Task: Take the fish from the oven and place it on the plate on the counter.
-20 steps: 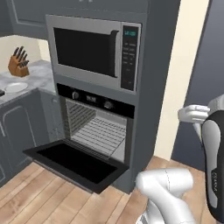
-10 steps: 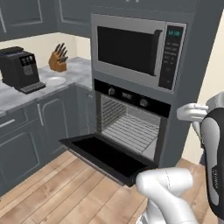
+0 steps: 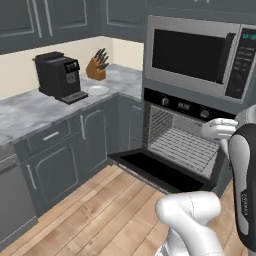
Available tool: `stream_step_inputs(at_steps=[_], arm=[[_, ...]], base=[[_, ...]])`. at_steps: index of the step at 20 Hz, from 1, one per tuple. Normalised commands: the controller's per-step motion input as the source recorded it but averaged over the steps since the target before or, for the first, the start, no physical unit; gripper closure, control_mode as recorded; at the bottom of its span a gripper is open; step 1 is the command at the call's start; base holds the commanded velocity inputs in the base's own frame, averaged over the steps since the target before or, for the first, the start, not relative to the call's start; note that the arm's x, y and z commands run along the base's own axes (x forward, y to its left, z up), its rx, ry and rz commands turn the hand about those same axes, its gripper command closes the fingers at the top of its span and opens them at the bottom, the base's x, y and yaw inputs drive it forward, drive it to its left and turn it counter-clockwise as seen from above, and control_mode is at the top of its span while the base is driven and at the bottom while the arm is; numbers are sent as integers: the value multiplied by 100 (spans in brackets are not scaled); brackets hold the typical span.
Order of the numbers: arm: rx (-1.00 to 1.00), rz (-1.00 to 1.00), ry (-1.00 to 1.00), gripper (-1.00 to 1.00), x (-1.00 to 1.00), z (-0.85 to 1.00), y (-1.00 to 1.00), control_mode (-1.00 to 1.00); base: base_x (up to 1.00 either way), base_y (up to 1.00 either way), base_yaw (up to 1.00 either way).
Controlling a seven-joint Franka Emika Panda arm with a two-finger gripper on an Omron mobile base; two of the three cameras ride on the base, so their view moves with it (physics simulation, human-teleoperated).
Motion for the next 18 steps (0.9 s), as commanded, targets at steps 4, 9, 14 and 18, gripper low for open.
stream_step_inputs(at_steps=[4,9,14,18], arm=[[0,0,0,100,0,0,0,100],[0,0,0,100,0,0,0,100],[0,0,0,100,0,0,0,100],[0,0,0,100,0,0,0,100]], base=[[53,100,-8],[98,100,-17],[100,100,-27],[100,81,-31]])
